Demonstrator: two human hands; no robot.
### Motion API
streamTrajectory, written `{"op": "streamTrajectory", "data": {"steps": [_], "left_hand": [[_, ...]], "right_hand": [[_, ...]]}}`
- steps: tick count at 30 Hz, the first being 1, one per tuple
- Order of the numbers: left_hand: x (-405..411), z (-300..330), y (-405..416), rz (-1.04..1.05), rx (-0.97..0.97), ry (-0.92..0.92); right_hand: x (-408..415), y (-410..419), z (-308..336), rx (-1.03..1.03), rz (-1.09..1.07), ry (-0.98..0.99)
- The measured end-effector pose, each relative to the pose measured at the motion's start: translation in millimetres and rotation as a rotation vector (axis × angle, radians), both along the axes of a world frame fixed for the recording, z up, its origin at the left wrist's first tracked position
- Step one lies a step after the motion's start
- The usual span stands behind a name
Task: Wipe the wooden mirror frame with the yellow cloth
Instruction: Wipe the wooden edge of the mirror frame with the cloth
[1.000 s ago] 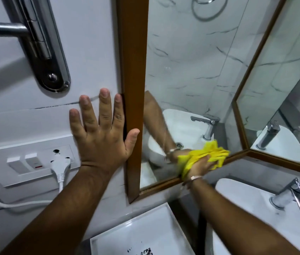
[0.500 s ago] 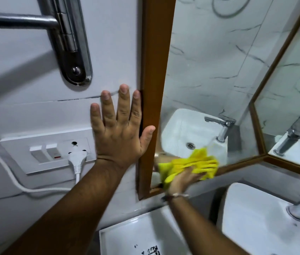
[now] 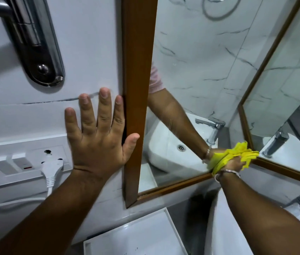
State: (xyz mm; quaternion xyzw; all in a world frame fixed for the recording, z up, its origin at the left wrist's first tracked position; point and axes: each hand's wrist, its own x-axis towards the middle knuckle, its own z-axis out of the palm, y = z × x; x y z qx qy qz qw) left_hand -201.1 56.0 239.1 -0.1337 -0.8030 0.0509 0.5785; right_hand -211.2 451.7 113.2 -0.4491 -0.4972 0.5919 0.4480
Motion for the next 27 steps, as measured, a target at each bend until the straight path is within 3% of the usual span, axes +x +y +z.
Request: {"op": "streamTrajectory", "data": {"steps": [4, 6, 8, 10, 14, 19, 21, 27], "left_hand": [[-4, -2, 1, -0.002, -0.001, 0.020], [-4, -3, 1, -0.001, 0.007, 0.022], [-1, 0, 0, -0.001, 0.010, 0.017], [2, 2, 0, 0.003, 0.007, -0.010], [16, 7, -2, -0.023, -0.036, -0.106], [36, 31, -21, -0.071, -0.128, -0.100], [34, 54, -28, -0.077, -0.144, -0.033], [4, 102, -39, -0.005, -0.282, 0.130]], "right_hand": [[5, -33, -29, -0.089, 0.210, -0.017], [19, -93, -40, 0.044, 0.284, 0.068], [35, -167, -50, 0.299, 0.399, 0.152], [57, -228, -60, 0.655, 0.598, 0.069], [71, -227, -32, 1.262, 0.696, -0.065], [51, -203, 111, 1.794, 0.605, 0.004], [39, -204, 192, 1.901, 0.502, 0.075], [17, -228, 485, 1.785, 0.117, 0.230]]}}
